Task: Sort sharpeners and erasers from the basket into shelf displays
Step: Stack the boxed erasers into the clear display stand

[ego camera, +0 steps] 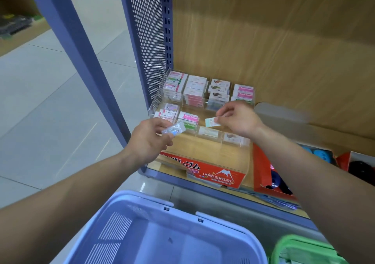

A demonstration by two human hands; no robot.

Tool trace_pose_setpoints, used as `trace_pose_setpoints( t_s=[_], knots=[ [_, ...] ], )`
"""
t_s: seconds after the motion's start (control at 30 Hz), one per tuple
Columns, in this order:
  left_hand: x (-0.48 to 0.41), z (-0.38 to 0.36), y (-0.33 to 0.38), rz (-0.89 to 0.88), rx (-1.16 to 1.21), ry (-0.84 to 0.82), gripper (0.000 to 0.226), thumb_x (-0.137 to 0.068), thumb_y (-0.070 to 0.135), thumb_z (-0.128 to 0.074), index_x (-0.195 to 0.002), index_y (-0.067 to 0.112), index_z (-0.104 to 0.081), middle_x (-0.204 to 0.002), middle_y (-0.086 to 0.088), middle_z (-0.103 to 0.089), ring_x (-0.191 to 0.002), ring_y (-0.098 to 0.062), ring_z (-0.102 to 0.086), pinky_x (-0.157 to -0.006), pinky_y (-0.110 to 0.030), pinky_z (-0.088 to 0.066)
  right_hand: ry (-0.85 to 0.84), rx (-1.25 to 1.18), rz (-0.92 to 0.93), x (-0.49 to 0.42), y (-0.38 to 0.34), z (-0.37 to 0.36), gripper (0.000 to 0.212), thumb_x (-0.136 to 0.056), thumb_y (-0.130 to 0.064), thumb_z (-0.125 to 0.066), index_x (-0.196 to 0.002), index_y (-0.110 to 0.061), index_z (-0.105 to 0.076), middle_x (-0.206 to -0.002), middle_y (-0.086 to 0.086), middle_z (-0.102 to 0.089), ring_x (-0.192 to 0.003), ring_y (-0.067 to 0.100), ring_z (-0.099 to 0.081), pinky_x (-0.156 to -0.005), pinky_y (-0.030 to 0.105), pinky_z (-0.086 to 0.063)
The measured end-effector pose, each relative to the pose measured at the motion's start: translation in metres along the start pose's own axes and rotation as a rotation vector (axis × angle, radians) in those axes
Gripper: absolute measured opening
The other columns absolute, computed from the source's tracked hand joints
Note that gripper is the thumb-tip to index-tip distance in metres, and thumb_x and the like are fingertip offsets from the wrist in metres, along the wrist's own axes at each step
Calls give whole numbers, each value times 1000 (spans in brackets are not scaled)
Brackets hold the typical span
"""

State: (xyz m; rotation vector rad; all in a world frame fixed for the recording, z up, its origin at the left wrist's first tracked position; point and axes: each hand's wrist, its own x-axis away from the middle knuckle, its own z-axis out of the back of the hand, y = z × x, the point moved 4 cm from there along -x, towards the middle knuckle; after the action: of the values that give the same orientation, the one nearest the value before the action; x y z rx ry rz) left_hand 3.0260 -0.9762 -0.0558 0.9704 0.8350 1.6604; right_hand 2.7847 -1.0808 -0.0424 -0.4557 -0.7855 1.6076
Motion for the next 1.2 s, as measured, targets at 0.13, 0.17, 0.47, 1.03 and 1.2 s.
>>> trace_pose_setpoints(
  t_s=[0.13, 0.17, 0.47, 1.03, 1.2],
  knots=[
    [1, 1, -4, 1, 22, -17, 18, -93, 11, -70, -110, 15, -68, -94, -2, -74, -75, -18, -75, -78, -41, -62, -50, 91, 46, -8, -6, -9, 9, -87, -23, -75, -79, -25, -72, -84, -5, -74, -80, 12, -70, -63, 28, -59],
    [1, 1, -4, 3, 32, -19, 18, -93, 10, -70, -110, 14, -67, -93, -3, -73, -75, -18, -75, -77, -41, -62, -68, 108, 60, -8, -9, -12, 12, -88, -22, -74, -77, -26, -71, -84, -6, -74, -80, 11, -69, -65, 31, -60],
    [-3, 8, -5, 69, 152, -8, 21, -91, 9, -72, -109, 14, -62, -94, -7, -75, -81, -21, -75, -79, -39, -62, -219, 270, 93, -7, -15, -16, 17, -99, -23, -59, -99, -23, -75, -97, -11, -70, -84, 11, -67, -56, 28, -59],
    [4, 16, 10, 34, 414, 23, 26, -82, 10, -82, -103, 9, -66, -94, -13, -74, -82, -19, -75, -72, -28, -59, -264, -900, -58, 28, -65, -79, 30, -81, 6, -76, -107, -6, -68, -98, 14, -76, -86, 24, -72, -87, 41, -58],
    [-8, 25, 12, -200, -302, 207, 19, -87, 32, -76, -105, 28, -69, -108, 14, -70, -101, -5, -62, -85, -22, -47, -172, -779, -28, 10, -67, -74, 18, -93, -7, -68, -107, -19, -71, -105, 5, -71, -95, 21, -70, -80, 39, -62]
  ],
)
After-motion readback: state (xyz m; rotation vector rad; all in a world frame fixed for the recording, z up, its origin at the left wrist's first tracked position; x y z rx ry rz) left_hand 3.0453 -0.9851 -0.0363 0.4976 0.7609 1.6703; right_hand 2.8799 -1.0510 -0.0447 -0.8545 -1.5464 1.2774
